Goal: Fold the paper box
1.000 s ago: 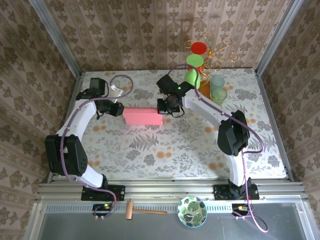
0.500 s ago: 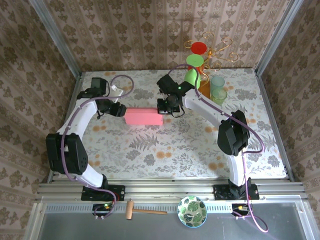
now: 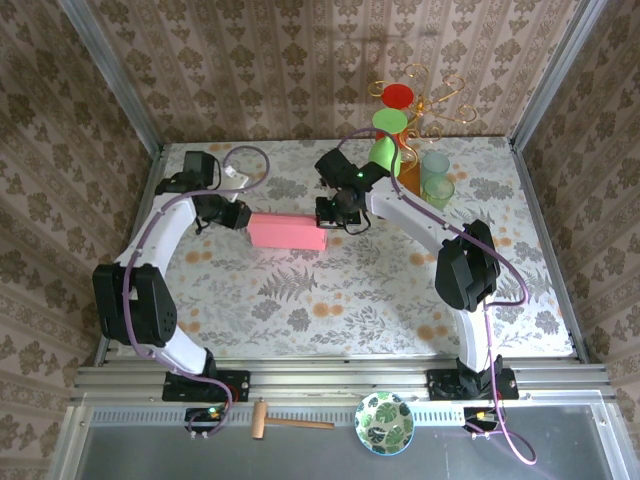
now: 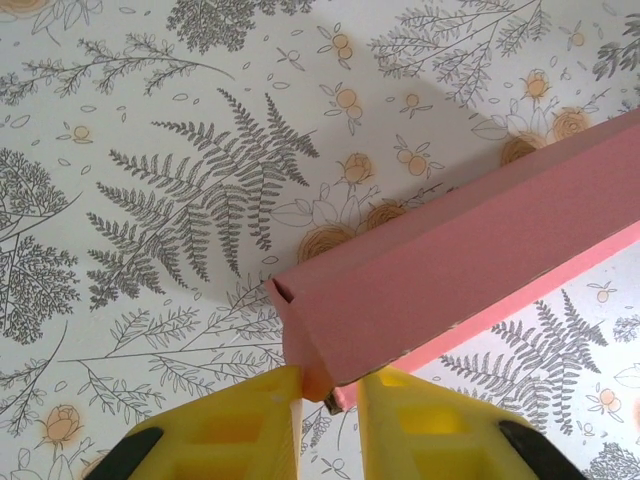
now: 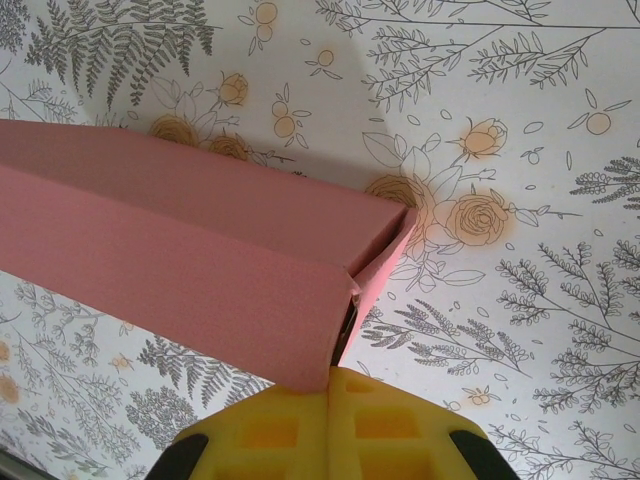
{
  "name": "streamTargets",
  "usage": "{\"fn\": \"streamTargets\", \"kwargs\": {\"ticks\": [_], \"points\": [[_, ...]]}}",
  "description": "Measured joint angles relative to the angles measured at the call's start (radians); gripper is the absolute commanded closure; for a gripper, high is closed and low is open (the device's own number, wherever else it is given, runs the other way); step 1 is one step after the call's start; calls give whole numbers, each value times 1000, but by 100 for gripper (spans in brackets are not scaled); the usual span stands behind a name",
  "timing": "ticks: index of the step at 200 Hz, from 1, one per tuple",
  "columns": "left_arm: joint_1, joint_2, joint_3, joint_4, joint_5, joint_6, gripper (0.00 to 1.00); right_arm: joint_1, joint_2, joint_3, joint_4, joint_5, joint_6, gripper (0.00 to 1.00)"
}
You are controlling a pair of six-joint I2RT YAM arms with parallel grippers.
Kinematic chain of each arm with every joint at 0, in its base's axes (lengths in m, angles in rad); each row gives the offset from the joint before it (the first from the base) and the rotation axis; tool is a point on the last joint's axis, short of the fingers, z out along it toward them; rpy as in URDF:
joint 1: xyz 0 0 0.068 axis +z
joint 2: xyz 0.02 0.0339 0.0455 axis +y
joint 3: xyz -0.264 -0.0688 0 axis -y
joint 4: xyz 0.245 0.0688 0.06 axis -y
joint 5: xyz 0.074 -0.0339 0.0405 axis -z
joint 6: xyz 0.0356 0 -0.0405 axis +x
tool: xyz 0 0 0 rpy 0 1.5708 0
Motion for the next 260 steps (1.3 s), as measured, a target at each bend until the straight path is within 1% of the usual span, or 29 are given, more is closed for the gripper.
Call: {"fn": "streamTargets", "kwargs": {"ticks": [43,79,87,89,98,103,118,141,187,260], "points": [[-21,26,52,-67,-22,-23,81,-2,1,3,-6,0,0,100],[-27,39,69,-109,-59,-33,84,-2,5,9,-6,0,0,100],[-30,39,69,-116,-66,-35,86,-2,5,9,-6,0,0,100],[-31,39,69,-117,-69,-37,88,-2,5,9,-6,0,0,100],[-33,39,70,-120,-79,-38,90,-1,5,9,-6,0,0,100],[-34,39,70,-121,-84,-42,93,0,5,9,-6,0,0,100],[-35,39,73,-125,-92,-48,94,-1,5,9,-6,0,0,100],[-40,39,90,-151,-94,-60,95,-1,6,12,-13,0,0,100],[-41,75,181,-260,-76,-106,97,-1,6,16,-26,0,-1,100],[-38,103,251,-402,-33,-209,98,-2,13,25,-31,2,0,100]]}}
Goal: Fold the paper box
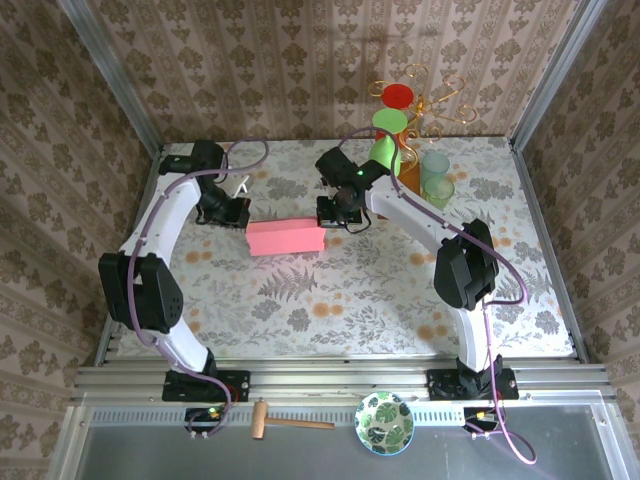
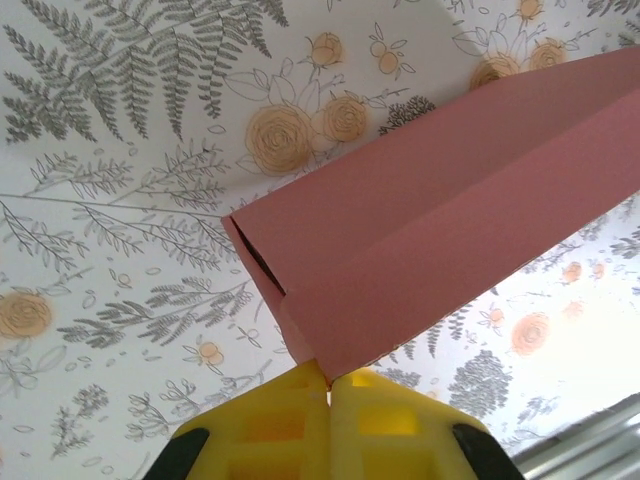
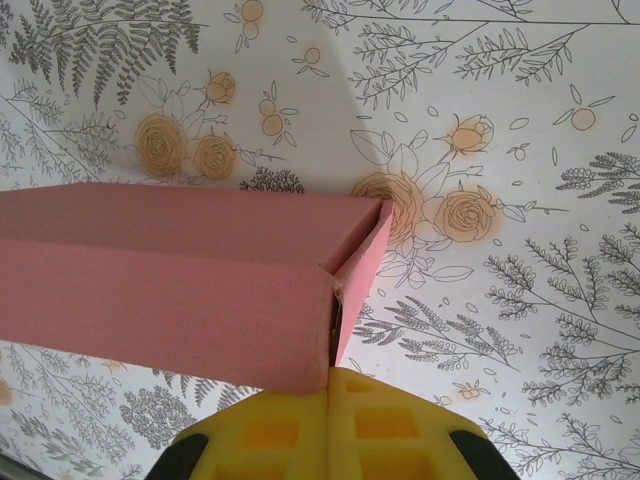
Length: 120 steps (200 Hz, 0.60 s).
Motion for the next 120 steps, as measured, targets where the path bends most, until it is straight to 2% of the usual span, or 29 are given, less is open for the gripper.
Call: {"fn": "streamTargets", "kwargs": {"ticks": [59,120], "points": [[13,31,79,-87,38,-60,98,0,6,6,-2,8,0,100],[59,39,87,-121,153,-126,98,2,6,6,-2,24,0,100]]}}
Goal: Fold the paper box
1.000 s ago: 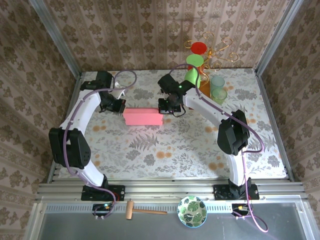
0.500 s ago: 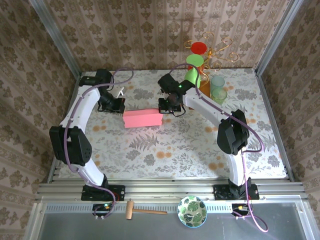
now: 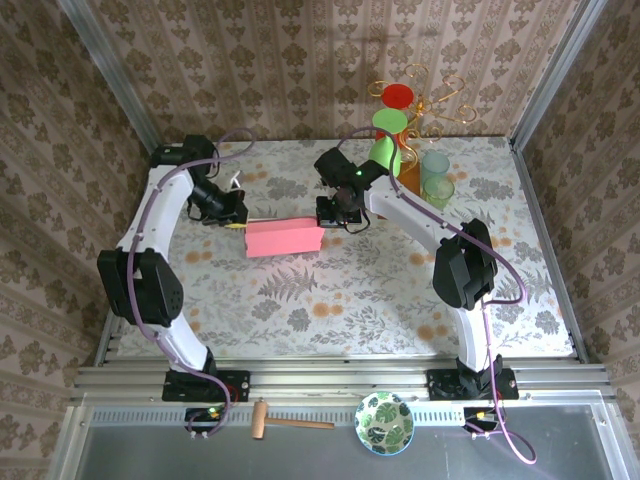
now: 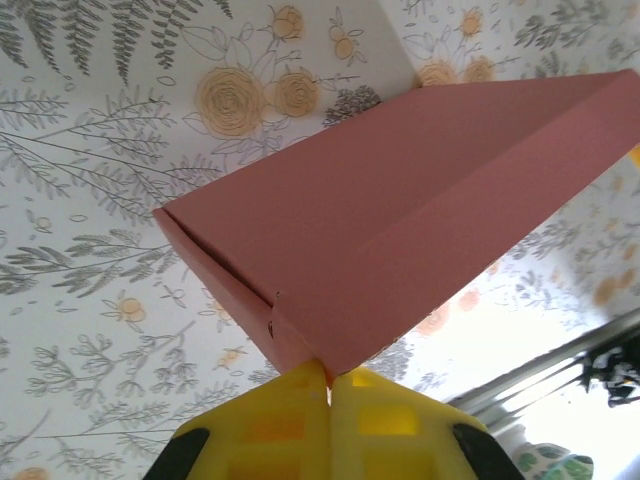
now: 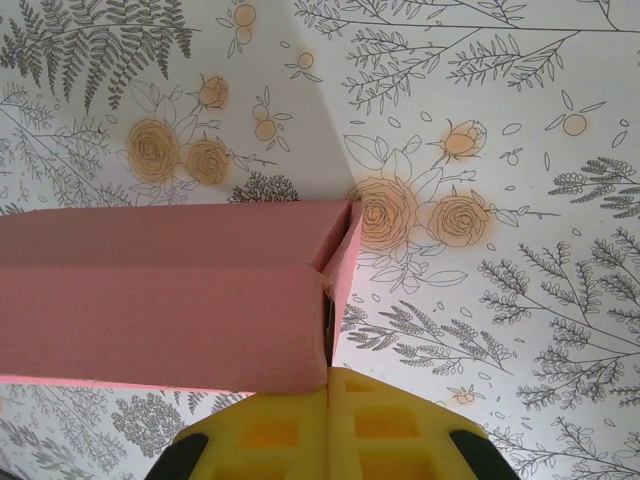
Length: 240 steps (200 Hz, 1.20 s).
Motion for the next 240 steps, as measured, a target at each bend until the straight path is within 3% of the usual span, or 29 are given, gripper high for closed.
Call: {"fn": "streamTargets", "kwargs": {"ticks": [18,56,79,92,100,101,103,107,150,203,217,240], "points": [[14,-2,-16,14,40,-29,90,0,0,0,0,2,0,100],[45,-70,-129,124,91,-109,95,6,0,0,0,5,0,100],[51,-82,-150,170,112,-138,87,6,0,0,0,10,0,100],[53,-83,-154,187,122,-153,57,6,0,0,-1,10,0,100],[54,-84,-154,195,124,-161,31,6,0,0,-5,13,1,100],[55,-84,-154,196,124,-161,19,6,0,0,-6,13,1,100],[55,-85,-154,197,124,-163,7,6,0,0,-7,13,1,100],[57,-87,-154,200,124,-165,0,6,0,0,-8,16,1,100],[86,-184,-151,225,76,-182,0,6,0,0,-16,28,4,100],[127,-644,-247,422,-349,-273,0,6,0,0,-17,28,5,100],[130,-680,-260,422,-417,-307,0,6,0,0,-18,28,5,100],[95,-656,-278,424,-441,-355,11,6,0,0,-19,28,4,100]]}}
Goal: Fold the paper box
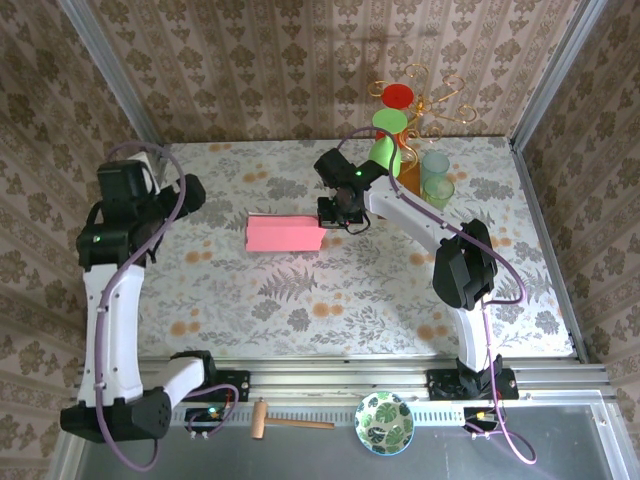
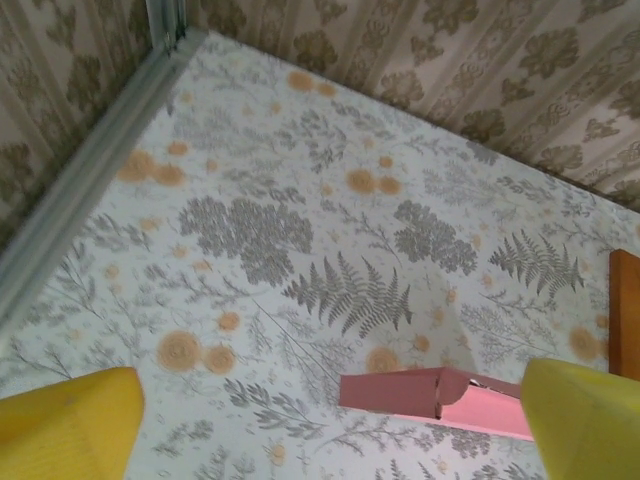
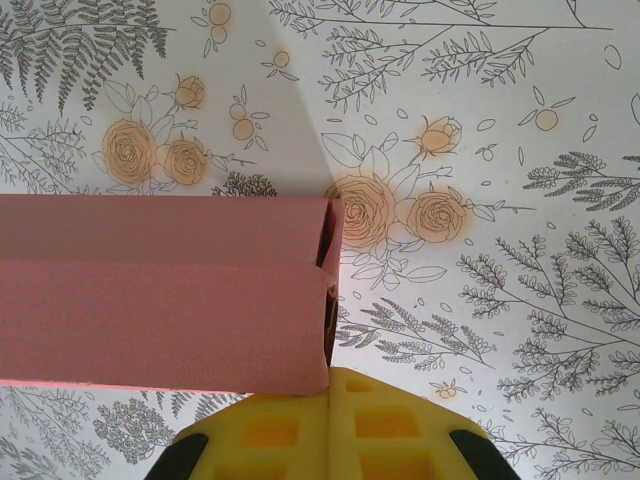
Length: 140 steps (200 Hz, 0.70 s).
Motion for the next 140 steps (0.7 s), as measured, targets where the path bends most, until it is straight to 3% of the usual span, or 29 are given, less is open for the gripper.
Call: {"fn": "streamTargets", "kwargs": {"ticks": [33,51,74,94,117,140], "points": [[-212,3,-85,-6,-4,-55,14,0,0,0,0,0,0,100],[-265,3,-113,-10,-9,-64,17,0,0,0,0,0,0,100],[-252,43,-77,-28,-31,-20,21,0,0,0,0,0,0,100],[-209,162,75,-81,-34,63,23,0,0,0,-1,0,0,100],[-140,253,171,-85,11,164,42,0,0,2,-4,0,0,100],[-99,263,151,-95,95,254,47,0,0,4,-11,0,0,100]]}}
